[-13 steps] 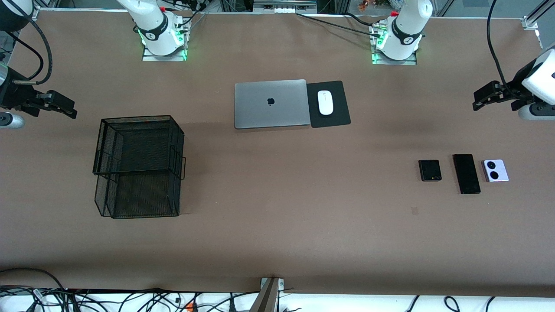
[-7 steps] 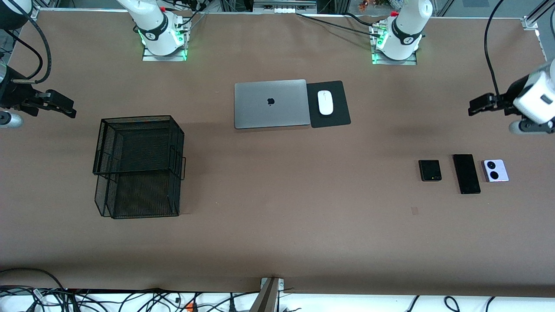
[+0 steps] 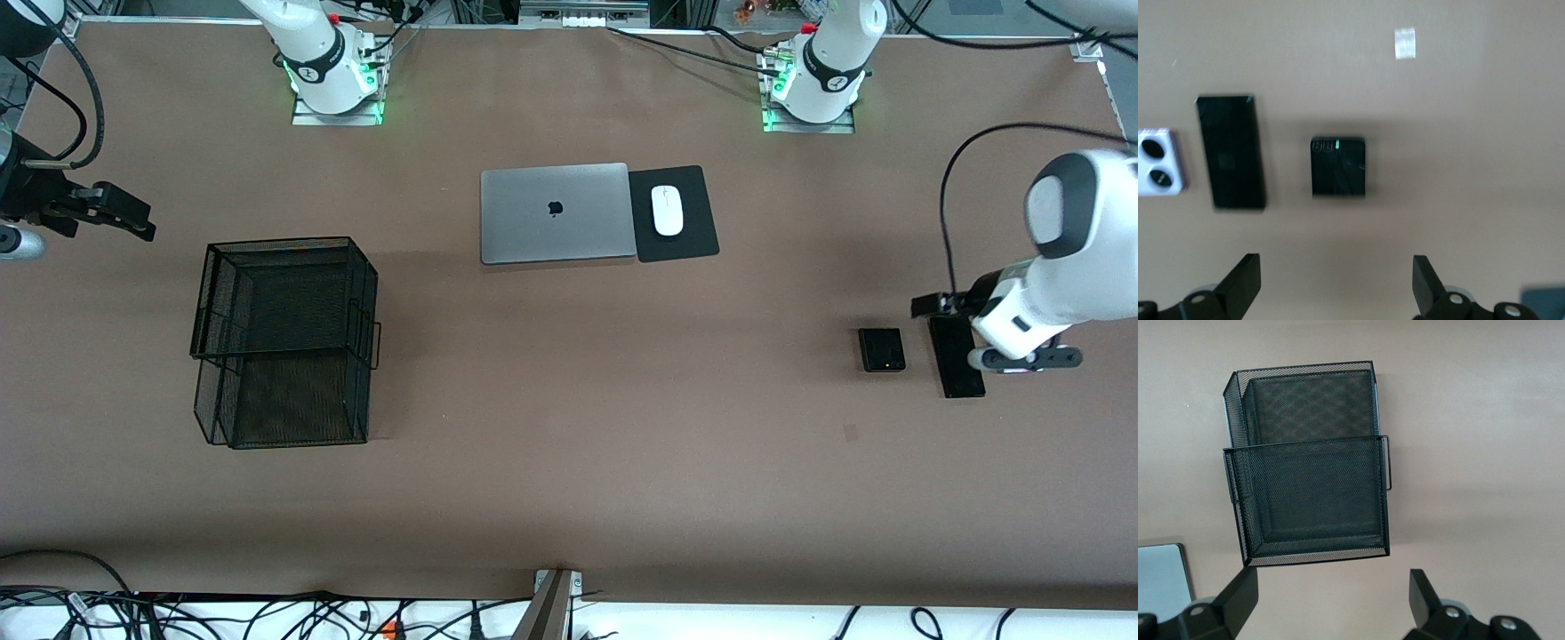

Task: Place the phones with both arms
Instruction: 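Reach the left gripper down and grasp the small black flip phone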

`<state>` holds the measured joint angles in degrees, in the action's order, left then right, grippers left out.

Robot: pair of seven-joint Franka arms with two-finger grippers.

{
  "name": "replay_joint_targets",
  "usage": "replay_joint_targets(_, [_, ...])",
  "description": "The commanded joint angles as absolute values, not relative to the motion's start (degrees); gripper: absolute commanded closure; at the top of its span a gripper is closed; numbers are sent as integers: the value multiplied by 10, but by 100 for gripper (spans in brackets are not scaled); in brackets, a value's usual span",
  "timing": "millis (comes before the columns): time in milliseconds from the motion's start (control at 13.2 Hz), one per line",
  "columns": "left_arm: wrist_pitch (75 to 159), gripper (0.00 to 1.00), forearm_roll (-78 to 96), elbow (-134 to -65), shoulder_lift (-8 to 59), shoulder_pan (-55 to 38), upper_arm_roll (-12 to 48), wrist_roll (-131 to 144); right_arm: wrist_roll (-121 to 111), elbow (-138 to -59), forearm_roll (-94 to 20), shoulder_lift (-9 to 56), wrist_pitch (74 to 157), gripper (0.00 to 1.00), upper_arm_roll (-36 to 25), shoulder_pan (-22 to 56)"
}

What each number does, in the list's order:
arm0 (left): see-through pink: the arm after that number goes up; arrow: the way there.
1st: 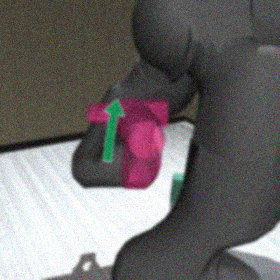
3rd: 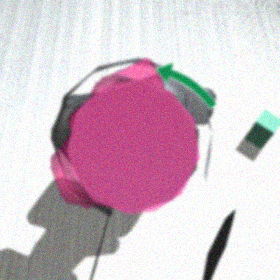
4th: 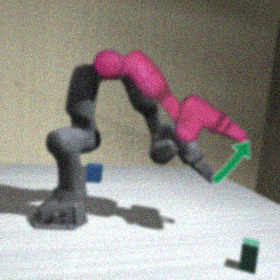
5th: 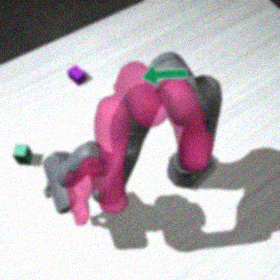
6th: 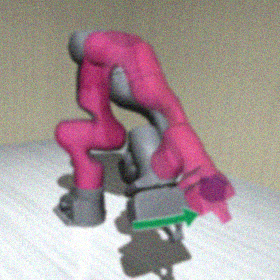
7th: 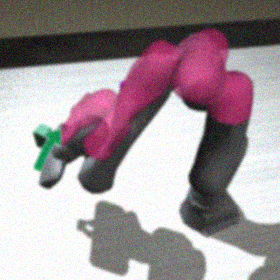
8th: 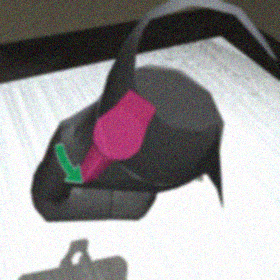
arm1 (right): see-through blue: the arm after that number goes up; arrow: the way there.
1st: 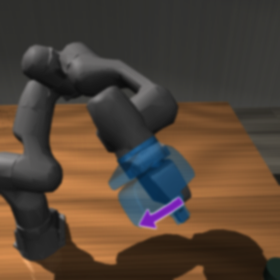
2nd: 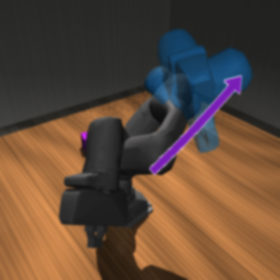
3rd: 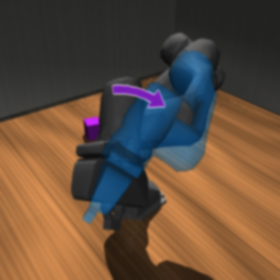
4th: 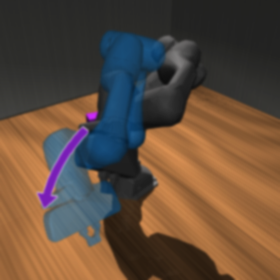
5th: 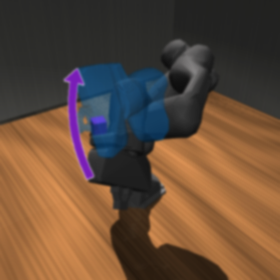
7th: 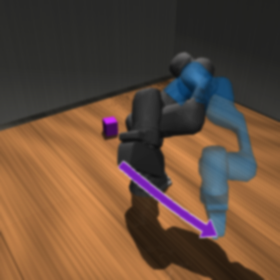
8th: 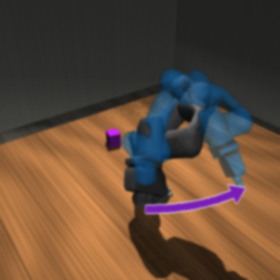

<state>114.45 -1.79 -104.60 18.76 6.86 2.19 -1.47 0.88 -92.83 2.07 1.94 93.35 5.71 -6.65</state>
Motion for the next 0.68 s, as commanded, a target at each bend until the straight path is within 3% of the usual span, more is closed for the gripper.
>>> replay_joint_targets(0, [1307,0,-15,-1119,223,76,25,-32,15,-927,13,12,927,0,65,-76])
replay_joint_targets(152, [1385,0,-25,-1132,263,75,25,-32,13,-928,13,12,927,0,65,-76])
replay_joint_targets(607, [1438,0,-62,-1176,276,79,25,-32,13,-928,14,12,927,0,65,-76])
